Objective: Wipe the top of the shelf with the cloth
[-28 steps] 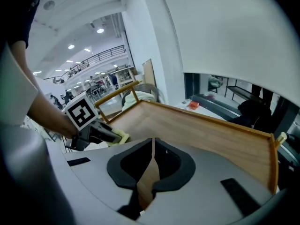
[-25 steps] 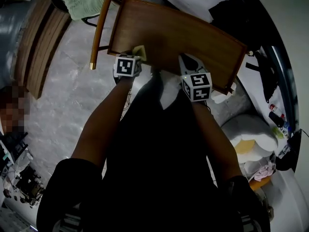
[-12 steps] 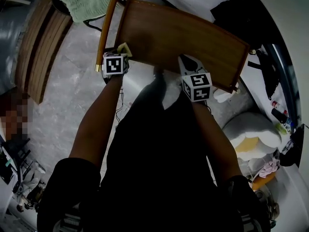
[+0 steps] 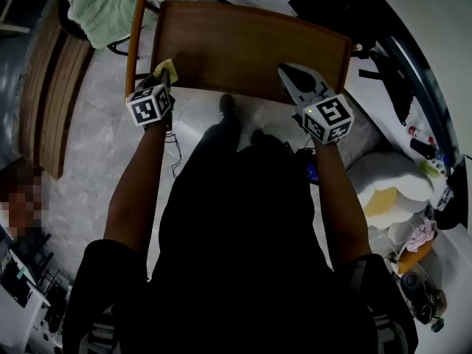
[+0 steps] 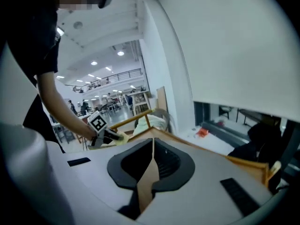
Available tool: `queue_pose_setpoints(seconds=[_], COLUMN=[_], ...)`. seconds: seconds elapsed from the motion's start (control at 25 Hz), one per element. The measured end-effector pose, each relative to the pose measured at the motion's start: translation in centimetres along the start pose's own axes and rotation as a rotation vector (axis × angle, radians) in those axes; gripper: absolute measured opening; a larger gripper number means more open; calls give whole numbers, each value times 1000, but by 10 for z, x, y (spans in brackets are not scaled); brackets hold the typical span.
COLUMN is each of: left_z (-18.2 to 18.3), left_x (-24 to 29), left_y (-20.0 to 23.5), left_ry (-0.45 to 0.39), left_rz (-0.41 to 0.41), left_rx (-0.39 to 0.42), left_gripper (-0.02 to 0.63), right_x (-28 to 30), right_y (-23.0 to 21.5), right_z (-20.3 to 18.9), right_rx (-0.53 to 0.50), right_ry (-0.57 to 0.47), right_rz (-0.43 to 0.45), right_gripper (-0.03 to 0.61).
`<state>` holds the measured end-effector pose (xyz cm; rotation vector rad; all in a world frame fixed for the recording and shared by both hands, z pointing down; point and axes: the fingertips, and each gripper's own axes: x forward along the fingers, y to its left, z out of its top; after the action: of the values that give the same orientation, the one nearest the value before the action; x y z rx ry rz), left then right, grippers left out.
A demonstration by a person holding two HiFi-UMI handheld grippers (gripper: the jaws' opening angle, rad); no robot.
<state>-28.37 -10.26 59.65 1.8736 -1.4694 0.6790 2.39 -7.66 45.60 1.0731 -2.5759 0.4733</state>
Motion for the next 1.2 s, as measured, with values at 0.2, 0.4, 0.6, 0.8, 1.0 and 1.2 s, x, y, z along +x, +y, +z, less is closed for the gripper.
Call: queue_pose_setpoints(seconds=[0.2, 0.4, 0.6, 0.8, 1.0, 1.2], left_z=[50, 90, 96, 71, 43, 15], left_x=[-74, -182, -274, -336, -382, -430], left_y=[-86, -196, -278, -321, -343, -338], left_ry=[-225, -436, -531, -533, -530, -559], left_rz=[-250, -587, -708, -798, -916, -1021], left_rx=[-45, -13, 149, 272, 370, 394], left_gripper=[37, 35, 37, 37, 37, 37], right_x=[-92, -187, -256, -272, -284, -295], right_y=[-17, 23, 89, 134, 174, 231], right_z=[73, 124, 123, 101, 94, 98], right_rx=[-115, -191, -169, -125, -110, -167], right_ry=[-193, -333, -423, -430, -430, -468], right_rz=[66, 158, 296, 343, 344, 337], right_gripper=[31, 30, 31, 31, 30, 30])
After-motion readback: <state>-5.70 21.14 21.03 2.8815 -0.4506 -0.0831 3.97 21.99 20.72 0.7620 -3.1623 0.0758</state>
